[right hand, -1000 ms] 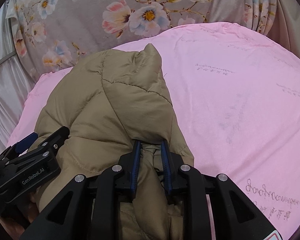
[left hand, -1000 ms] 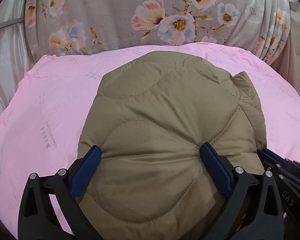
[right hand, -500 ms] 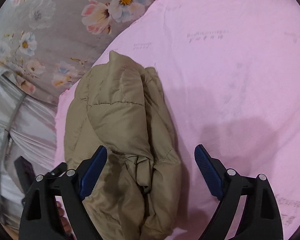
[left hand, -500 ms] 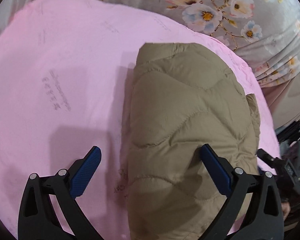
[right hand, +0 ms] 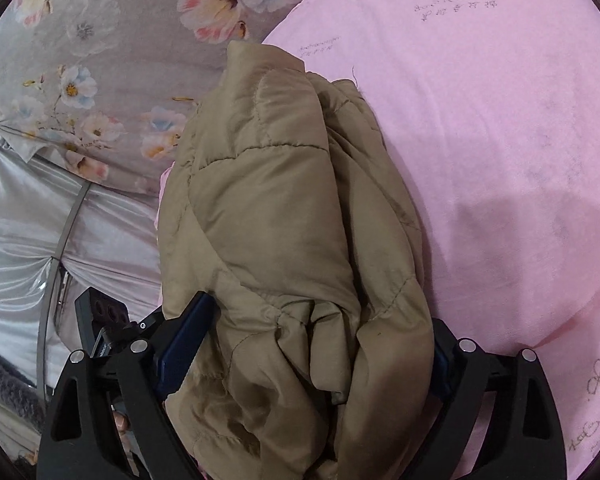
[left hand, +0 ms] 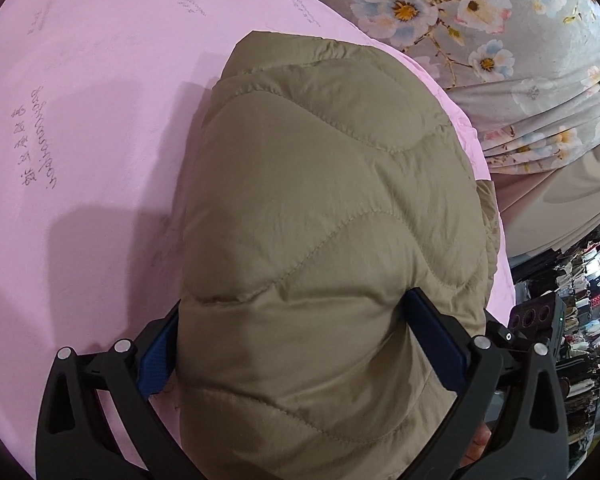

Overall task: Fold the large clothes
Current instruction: 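Lift the jacket bundle with the right gripper while the left gripper supports it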

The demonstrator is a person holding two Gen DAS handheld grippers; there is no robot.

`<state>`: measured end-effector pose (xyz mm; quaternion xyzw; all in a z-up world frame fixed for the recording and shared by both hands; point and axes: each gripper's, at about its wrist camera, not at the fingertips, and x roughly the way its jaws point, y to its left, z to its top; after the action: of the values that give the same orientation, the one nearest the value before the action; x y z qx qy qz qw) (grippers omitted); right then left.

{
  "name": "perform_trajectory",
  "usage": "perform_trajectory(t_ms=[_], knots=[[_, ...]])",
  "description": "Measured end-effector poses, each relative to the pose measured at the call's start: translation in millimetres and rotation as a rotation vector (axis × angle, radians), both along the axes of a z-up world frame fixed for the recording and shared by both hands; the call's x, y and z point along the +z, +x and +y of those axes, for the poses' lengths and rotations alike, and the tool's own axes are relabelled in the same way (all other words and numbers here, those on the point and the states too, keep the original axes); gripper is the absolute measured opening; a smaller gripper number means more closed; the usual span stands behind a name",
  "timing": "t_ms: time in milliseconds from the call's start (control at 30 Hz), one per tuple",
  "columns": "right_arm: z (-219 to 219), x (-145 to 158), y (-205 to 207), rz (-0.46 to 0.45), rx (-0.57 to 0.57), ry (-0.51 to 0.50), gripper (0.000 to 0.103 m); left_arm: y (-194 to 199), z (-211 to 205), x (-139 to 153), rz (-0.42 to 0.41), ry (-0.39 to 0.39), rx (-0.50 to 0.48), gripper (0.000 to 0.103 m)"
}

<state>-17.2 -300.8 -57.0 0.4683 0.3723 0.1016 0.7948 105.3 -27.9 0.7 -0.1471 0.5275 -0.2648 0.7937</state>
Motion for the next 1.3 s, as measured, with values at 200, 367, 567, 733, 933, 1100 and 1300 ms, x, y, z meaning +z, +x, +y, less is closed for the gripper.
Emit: perform_trajectory(t_ms=[200, 367, 567, 733, 933, 1100, 1300], knots=[[9, 3, -2, -0.038, -0.019, -0.062, 0.093, 1, -1, -7, -0.031, -0.014, 0.011, 0.098], [12, 4, -2, -0.060, -0.027, -0.095, 0.090, -1, 2, -12, -0.055, -0.042, 0.005, 0.098], [10, 5, -6, -0.098, -0.009, -0.019, 0.059, -2, 6, -9, -0.095, -0.088, -0.032, 0.096], [17, 37, -17, -0.165, -0.005, -0.075, 0.035, -13, 10, 15, -0.200, -0.111, -0.083, 0.078], [30, 84, -24, -0.258, -0.025, -0.174, 0.030, -19, 13, 60, -0.343, -0.179, -0.143, 0.070], [38, 131, -16, -0.367, -0.039, -0.273, 0.030, -18, 8, 102, -0.486, -0.200, -0.167, 0.070], [47, 178, 24, -0.462, -0.031, -0.378, 0.029, 10, 13, 143, -0.621, -0.195, -0.160, 0.070]])
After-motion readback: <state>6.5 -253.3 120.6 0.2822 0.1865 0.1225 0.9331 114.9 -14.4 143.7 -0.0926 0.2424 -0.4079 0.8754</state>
